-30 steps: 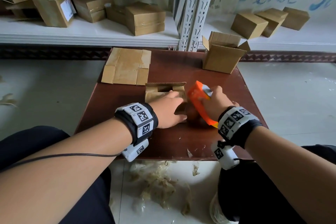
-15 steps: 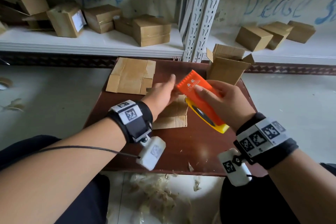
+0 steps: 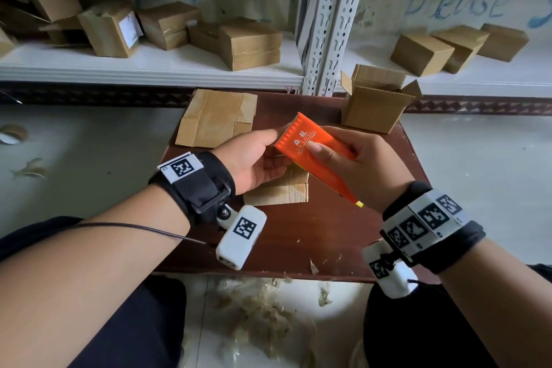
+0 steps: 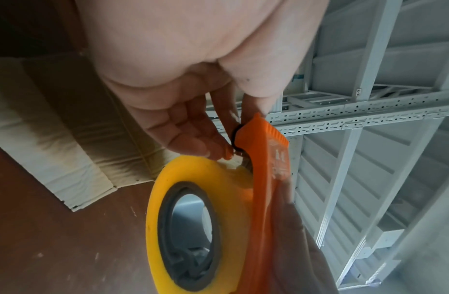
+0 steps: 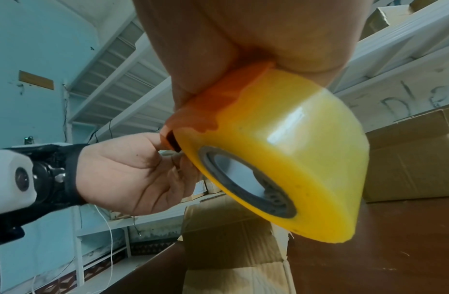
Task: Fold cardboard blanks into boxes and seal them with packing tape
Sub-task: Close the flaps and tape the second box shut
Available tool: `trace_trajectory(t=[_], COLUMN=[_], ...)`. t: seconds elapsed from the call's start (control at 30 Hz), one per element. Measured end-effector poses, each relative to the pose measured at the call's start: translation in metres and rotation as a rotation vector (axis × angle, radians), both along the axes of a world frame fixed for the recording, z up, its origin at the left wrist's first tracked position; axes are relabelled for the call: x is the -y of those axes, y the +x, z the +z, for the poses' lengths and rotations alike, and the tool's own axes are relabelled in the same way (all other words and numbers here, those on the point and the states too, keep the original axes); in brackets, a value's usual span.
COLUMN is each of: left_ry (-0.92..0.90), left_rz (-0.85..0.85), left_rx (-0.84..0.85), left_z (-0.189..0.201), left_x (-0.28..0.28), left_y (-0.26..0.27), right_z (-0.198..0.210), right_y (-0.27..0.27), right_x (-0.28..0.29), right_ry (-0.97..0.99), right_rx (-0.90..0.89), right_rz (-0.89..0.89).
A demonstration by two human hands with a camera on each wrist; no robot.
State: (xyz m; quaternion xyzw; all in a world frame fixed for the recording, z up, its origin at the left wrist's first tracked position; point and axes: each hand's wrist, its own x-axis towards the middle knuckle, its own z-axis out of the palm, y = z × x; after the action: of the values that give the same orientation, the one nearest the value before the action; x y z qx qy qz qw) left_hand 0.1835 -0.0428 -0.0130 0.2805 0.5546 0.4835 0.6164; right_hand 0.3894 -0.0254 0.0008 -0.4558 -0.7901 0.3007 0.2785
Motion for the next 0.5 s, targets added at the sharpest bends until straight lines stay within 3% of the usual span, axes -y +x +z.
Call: trace_trajectory(t=[0.17,0.5], left_ry=[0.024,0.011], left_rz=[0.095,0.066], left_rx=[-0.02,-0.056], left_z=[-0.006,-0.006], left_x=[-0.002,0.004], left_y=[-0.007,-0.011], right_z=[-0.005,-0.004], right_y=[-0.004,-0.012], right_x=[0.003,0.013], right_ry=[0.008,-0.022], right_rx=[0.027,0.03], right_rz=[-0.018,-0.024])
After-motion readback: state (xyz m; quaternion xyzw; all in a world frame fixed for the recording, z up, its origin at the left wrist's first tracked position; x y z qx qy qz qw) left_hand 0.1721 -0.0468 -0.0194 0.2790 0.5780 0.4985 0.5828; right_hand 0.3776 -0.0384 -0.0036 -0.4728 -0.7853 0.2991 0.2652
